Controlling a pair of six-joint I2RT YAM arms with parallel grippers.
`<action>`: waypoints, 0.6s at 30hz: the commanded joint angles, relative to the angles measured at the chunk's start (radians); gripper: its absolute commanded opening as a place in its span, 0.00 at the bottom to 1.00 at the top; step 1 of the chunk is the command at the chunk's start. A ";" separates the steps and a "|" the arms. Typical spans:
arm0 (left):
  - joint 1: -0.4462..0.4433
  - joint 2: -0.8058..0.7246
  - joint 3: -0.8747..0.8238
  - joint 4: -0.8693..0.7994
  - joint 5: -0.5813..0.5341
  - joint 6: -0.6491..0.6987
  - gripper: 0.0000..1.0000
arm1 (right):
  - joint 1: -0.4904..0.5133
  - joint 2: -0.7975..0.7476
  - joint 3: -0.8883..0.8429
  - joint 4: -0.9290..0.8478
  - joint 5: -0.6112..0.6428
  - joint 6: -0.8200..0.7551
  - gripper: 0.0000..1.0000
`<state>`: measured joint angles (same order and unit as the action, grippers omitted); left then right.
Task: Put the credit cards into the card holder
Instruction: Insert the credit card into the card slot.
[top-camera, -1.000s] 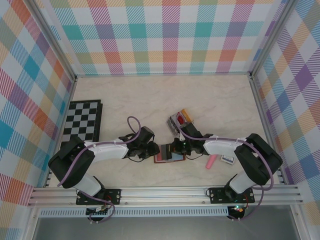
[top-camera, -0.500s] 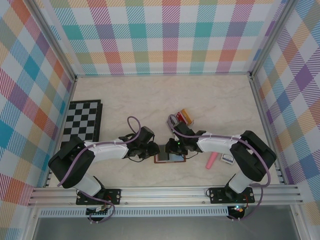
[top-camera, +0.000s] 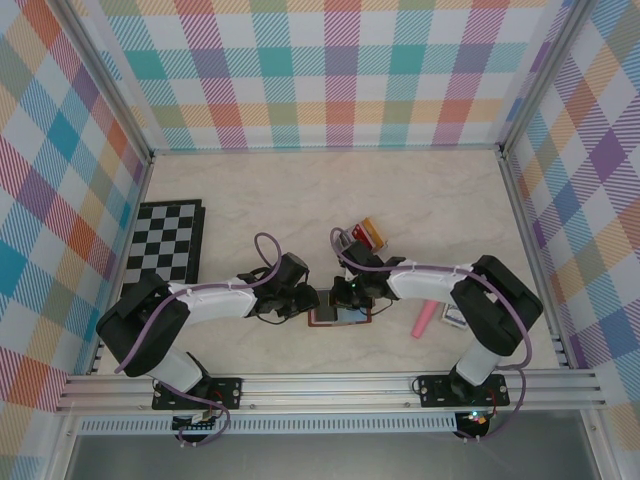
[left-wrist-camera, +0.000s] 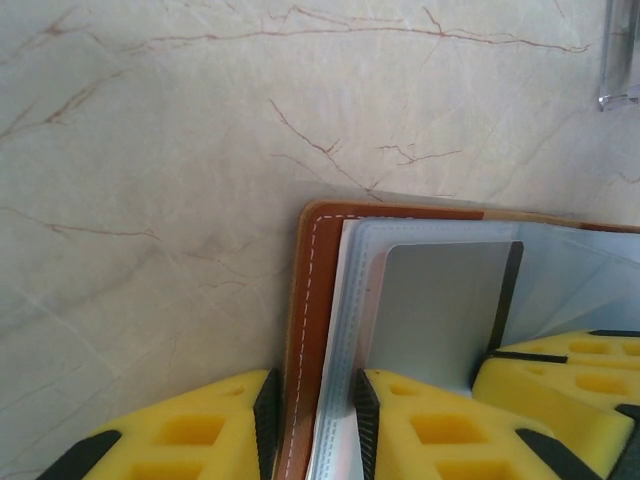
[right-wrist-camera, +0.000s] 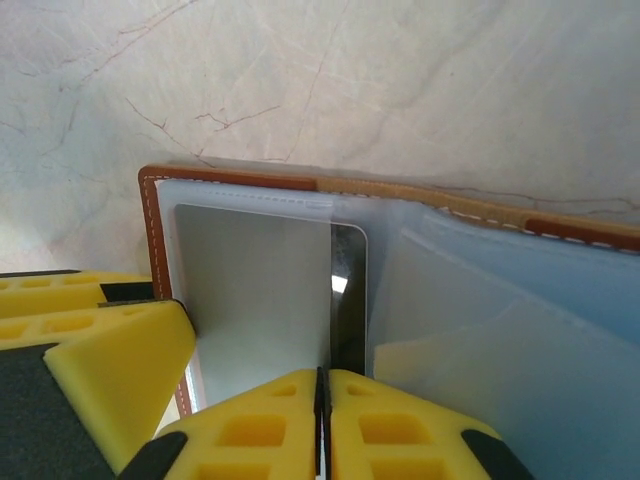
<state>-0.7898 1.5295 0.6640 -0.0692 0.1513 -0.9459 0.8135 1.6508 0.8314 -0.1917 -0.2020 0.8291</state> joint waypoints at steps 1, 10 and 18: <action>-0.016 0.003 -0.024 0.020 0.003 -0.004 0.29 | 0.007 -0.070 0.024 -0.100 0.090 -0.027 0.14; -0.016 0.006 -0.024 0.026 0.008 -0.004 0.29 | 0.006 -0.010 0.035 -0.088 0.030 -0.043 0.14; -0.016 0.013 -0.018 0.029 0.013 0.001 0.29 | 0.013 0.049 0.055 -0.003 -0.068 -0.031 0.10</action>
<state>-0.7898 1.5280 0.6586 -0.0601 0.1486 -0.9463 0.8135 1.6779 0.8658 -0.2455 -0.1978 0.7994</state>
